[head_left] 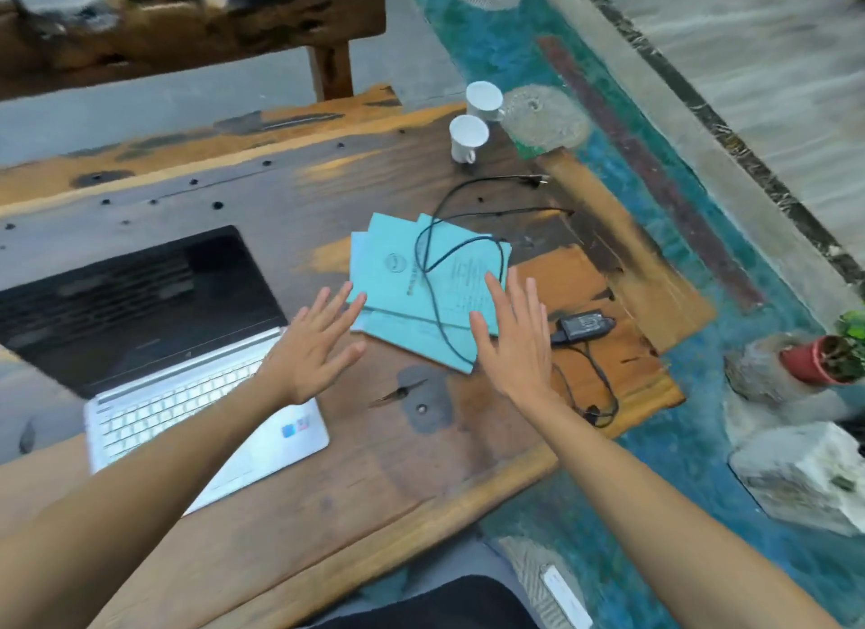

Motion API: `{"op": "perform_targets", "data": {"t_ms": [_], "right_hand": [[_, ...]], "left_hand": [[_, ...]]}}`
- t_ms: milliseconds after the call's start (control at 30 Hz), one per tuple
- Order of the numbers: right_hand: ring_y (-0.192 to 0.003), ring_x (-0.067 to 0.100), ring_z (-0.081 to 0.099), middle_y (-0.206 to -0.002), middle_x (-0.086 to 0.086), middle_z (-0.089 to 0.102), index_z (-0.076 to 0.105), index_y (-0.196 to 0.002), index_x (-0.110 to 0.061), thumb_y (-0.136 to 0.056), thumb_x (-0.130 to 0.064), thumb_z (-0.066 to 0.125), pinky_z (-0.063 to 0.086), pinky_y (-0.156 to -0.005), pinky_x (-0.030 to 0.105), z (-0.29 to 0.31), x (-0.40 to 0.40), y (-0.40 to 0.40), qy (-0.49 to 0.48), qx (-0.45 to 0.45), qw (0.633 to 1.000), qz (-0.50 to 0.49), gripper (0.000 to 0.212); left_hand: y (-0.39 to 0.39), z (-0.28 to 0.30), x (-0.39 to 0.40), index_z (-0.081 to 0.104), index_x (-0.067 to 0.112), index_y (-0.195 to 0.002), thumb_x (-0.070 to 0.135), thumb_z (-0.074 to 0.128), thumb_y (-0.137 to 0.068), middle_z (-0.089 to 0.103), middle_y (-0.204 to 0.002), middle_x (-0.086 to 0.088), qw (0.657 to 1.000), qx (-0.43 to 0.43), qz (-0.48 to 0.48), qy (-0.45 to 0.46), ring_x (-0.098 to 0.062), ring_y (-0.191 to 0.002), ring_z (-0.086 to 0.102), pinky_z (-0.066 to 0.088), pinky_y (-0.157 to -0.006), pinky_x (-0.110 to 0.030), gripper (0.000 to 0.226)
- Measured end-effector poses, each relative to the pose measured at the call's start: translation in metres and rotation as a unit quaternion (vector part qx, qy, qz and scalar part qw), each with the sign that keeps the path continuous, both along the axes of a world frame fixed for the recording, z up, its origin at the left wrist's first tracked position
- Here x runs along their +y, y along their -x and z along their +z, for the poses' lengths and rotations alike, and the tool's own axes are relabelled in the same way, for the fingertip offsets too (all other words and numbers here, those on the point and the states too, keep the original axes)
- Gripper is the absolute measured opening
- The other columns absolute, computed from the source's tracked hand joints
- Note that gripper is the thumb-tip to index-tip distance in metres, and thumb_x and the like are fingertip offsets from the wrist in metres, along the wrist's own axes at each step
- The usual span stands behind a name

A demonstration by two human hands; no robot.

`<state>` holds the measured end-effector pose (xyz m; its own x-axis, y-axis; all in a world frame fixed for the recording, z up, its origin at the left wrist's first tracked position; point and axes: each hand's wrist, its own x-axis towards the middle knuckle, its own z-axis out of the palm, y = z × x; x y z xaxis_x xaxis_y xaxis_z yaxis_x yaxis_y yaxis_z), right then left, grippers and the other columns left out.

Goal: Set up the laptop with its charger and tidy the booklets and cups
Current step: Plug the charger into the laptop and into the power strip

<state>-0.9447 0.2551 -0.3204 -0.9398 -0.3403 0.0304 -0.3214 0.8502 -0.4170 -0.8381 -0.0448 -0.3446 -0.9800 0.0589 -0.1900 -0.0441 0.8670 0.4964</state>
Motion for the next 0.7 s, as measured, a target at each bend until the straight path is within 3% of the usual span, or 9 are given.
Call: {"op": "perform_targets", "data": {"t_ms": [200,433,600,700], "right_hand": [[-0.158,0.021,-0.001,-0.171,-0.002,0.009,0.021,-0.160,-0.033,-0.106,-0.050,0.037,0.011,-0.127,0.047,-0.008,0.066,0.094,0.026,-0.039,0.998,-0.039,0.060],[-0.154,0.023,0.020,-0.168,0.002,0.024,0.025,-0.160,-0.028,-0.105,-0.037,0.044,0.024,-0.123,0.044,-0.024,0.112,0.188,0.047,-0.099,0.988,-0.104,0.058],[-0.138,0.029,0.043,-0.156,0.003,0.041,0.027,-0.157,-0.033,-0.105,-0.038,0.041,0.042,-0.104,0.044,-0.045,0.120,0.259,0.060,-0.148,0.975,-0.153,0.055],[-0.131,0.030,0.048,-0.148,0.005,0.048,0.029,-0.156,-0.033,-0.105,-0.040,0.040,0.047,-0.095,0.044,-0.060,0.120,0.299,0.056,-0.170,0.969,-0.172,0.053]], "left_hand": [[0.116,0.007,0.042,0.005,0.034,-0.160,0.073,0.012,-0.095,-0.002,-0.168,0.006,1.000,0.016,-0.001,0.013,-0.029,-0.155,-0.001,0.015,-0.122,-0.053,0.076],[0.224,0.013,0.073,0.003,0.036,-0.159,0.071,0.011,-0.094,-0.006,-0.166,0.014,1.000,-0.004,0.006,0.023,-0.021,-0.155,-0.006,0.004,-0.121,-0.049,0.074],[0.306,0.009,0.093,0.006,0.035,-0.160,0.070,0.015,-0.094,-0.003,-0.167,0.012,0.998,-0.026,-0.050,0.030,-0.019,-0.155,-0.005,0.005,-0.123,-0.049,0.075],[0.359,-0.001,0.113,0.009,0.032,-0.160,0.068,0.024,-0.094,0.000,-0.168,0.008,0.995,-0.042,-0.085,0.031,-0.021,-0.155,-0.005,0.004,-0.122,-0.046,0.077]]}}
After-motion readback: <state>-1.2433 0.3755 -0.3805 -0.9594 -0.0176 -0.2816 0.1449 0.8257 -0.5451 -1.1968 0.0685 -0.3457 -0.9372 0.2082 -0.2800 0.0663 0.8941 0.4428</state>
